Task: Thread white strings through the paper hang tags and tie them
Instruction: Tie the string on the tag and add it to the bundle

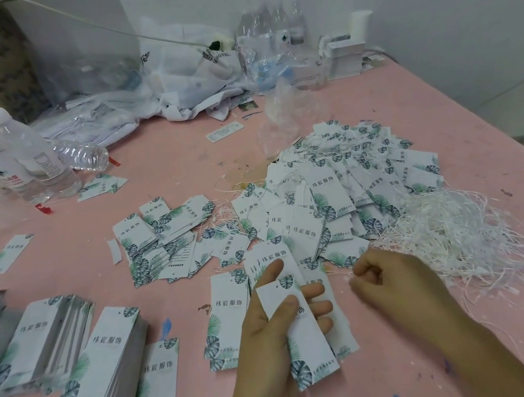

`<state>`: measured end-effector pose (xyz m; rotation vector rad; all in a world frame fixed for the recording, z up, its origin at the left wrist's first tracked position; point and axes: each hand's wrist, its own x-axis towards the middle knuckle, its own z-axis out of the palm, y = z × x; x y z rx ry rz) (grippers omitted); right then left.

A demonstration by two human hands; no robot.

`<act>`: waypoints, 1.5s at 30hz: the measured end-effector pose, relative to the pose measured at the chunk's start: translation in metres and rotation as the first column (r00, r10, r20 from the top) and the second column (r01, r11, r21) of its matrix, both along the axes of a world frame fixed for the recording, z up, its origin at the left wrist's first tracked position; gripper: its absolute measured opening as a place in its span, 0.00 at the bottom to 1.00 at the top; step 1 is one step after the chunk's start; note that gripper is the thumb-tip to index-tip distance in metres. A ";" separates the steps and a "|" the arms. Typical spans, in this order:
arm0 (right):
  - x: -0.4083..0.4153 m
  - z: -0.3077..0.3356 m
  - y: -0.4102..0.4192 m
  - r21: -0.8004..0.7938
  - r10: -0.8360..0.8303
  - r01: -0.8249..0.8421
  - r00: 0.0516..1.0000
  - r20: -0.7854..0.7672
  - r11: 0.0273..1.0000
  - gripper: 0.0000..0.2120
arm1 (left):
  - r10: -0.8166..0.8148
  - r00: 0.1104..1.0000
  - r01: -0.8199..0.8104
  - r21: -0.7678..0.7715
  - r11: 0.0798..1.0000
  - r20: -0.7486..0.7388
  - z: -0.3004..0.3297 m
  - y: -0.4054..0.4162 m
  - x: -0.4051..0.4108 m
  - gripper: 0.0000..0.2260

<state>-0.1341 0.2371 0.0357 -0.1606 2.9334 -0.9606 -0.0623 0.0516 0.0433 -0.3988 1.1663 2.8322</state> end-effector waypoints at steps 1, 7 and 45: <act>0.000 -0.002 -0.005 0.067 0.014 -0.013 1.000 -0.023 0.998 0.05 | -0.012 1.000 0.012 -0.001 1.000 0.002 0.000 0.001 0.000 0.23; -0.004 -0.003 -0.020 0.256 0.030 -0.017 0.998 -0.049 0.967 0.05 | -0.022 1.000 0.023 -0.050 0.998 0.022 0.000 0.007 0.001 0.15; 0.017 0.012 -0.041 -0.989 0.338 0.130 0.936 0.099 -0.070 0.05 | 0.268 0.964 -0.268 0.014 0.963 0.003 -0.009 -0.003 -0.006 0.12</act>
